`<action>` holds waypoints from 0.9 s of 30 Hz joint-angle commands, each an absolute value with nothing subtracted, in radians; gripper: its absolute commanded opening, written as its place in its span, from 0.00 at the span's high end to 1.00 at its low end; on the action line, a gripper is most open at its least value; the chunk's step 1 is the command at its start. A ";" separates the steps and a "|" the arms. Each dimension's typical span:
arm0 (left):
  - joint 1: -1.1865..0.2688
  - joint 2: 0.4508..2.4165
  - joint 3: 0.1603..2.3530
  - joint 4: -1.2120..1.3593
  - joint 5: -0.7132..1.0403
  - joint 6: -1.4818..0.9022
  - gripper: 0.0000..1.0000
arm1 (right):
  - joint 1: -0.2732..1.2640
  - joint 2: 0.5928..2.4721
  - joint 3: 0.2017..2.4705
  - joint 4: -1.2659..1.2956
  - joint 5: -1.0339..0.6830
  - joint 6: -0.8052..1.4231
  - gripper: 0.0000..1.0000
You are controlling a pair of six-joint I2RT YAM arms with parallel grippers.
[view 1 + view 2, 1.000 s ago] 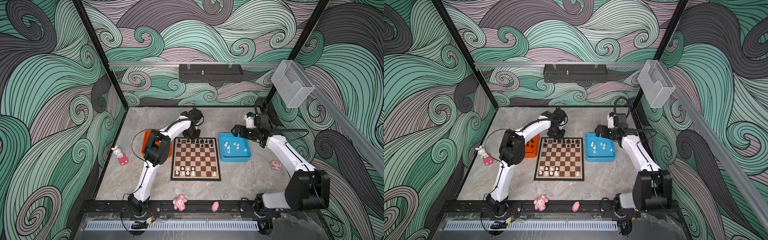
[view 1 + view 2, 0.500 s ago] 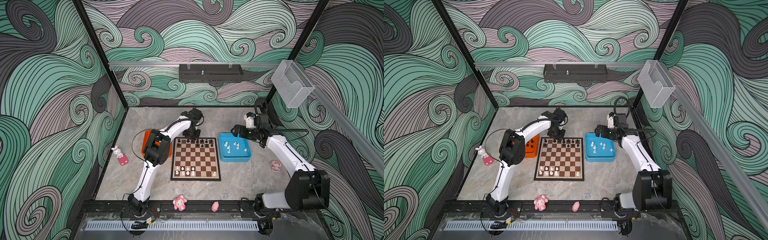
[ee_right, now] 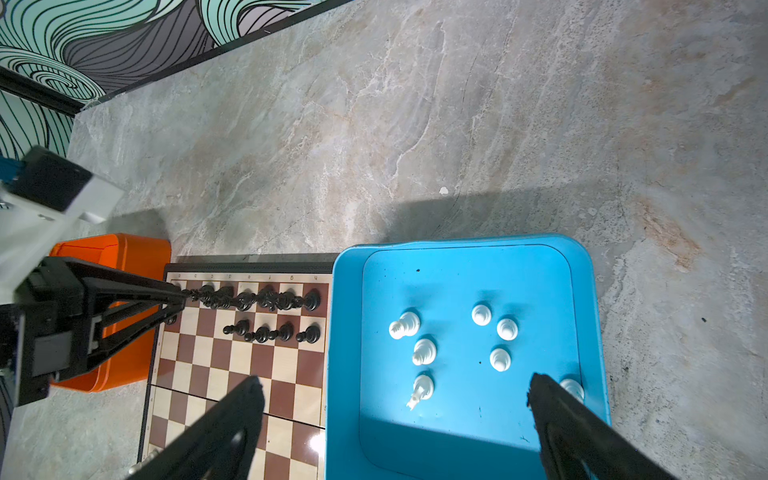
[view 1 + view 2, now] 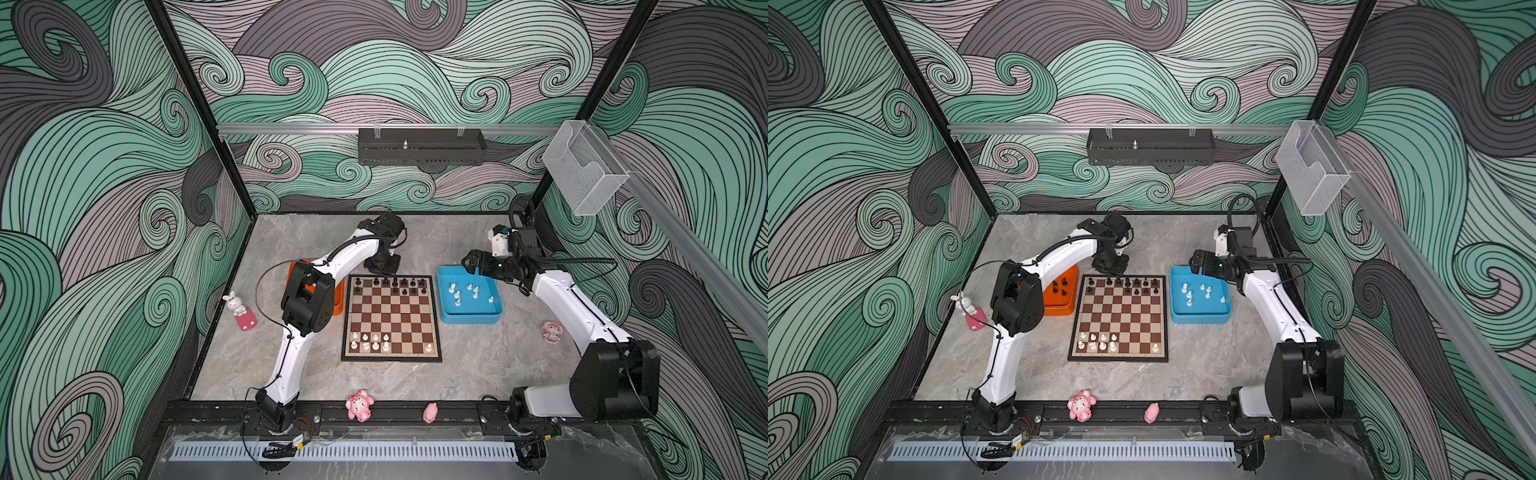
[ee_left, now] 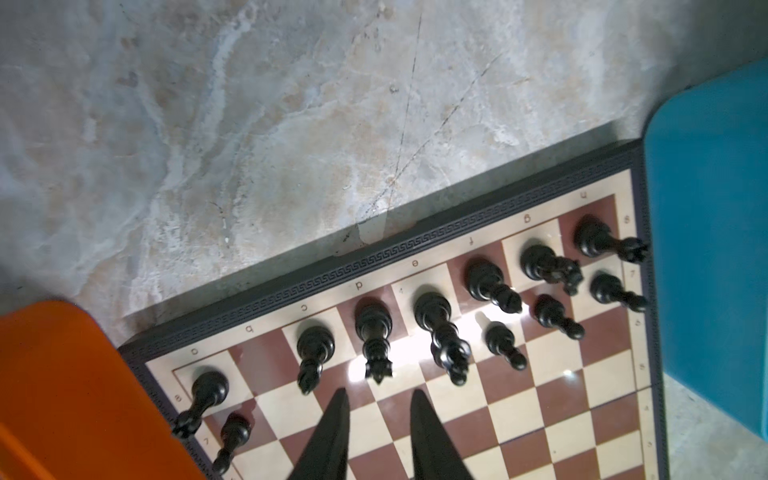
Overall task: Set up the chess pieces on the board
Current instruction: 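Raise the left gripper over the orange bin while the right lowers toward the blue bin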
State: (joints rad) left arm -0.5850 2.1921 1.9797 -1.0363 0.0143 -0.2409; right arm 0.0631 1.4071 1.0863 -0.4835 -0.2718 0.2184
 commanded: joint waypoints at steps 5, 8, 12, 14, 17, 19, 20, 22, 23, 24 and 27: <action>-0.582 2.008 1.914 -1.077 -0.043 -0.277 0.50 | 0.058 1.479 1.169 -0.583 -0.252 0.244 0.01; -0.559 1.921 1.849 -1.062 -0.048 -0.289 0.39 | 0.058 1.511 1.200 -0.634 -0.262 0.235 0.05; -0.498 1.802 1.745 -1.044 -0.041 -0.303 0.29 | 0.073 1.555 1.239 -0.709 -0.286 0.210 0.04; -0.457 1.751 1.696 -1.038 -0.029 -0.307 0.26 | 0.089 1.568 1.251 -0.738 -0.305 0.184 0.04; -0.376 1.681 1.616 -1.023 0.012 -0.312 0.22 | 0.113 1.578 1.249 -0.752 -0.296 0.188 0.06; -0.319 1.639 1.562 -1.014 0.029 -0.309 0.22 | 0.129 1.595 1.250 -0.768 -0.280 0.195 0.08; -0.299 1.623 1.544 -1.013 0.031 -0.306 0.22 | 0.136 1.603 1.250 -0.775 -0.273 0.196 0.10; -0.260 1.592 1.505 -1.012 0.033 -0.298 0.21 | 0.153 1.621 1.245 -0.776 -0.262 0.207 0.18; -0.246 1.583 1.489 -1.009 0.035 -0.292 0.21 | 0.158 1.632 1.243 -0.774 -0.255 0.217 0.23; -0.231 1.573 1.472 -1.007 0.041 -0.289 0.21 | 0.165 1.645 1.241 -0.771 -0.253 0.221 0.28; -0.201 1.565 1.447 -1.011 0.067 -0.283 0.21 | 0.176 1.681 1.242 -0.766 -0.255 0.218 0.31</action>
State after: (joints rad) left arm -0.2176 1.5925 1.4574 -1.0103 0.0277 -0.2951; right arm 0.1673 1.6569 1.2304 -0.7460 -0.2691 0.2150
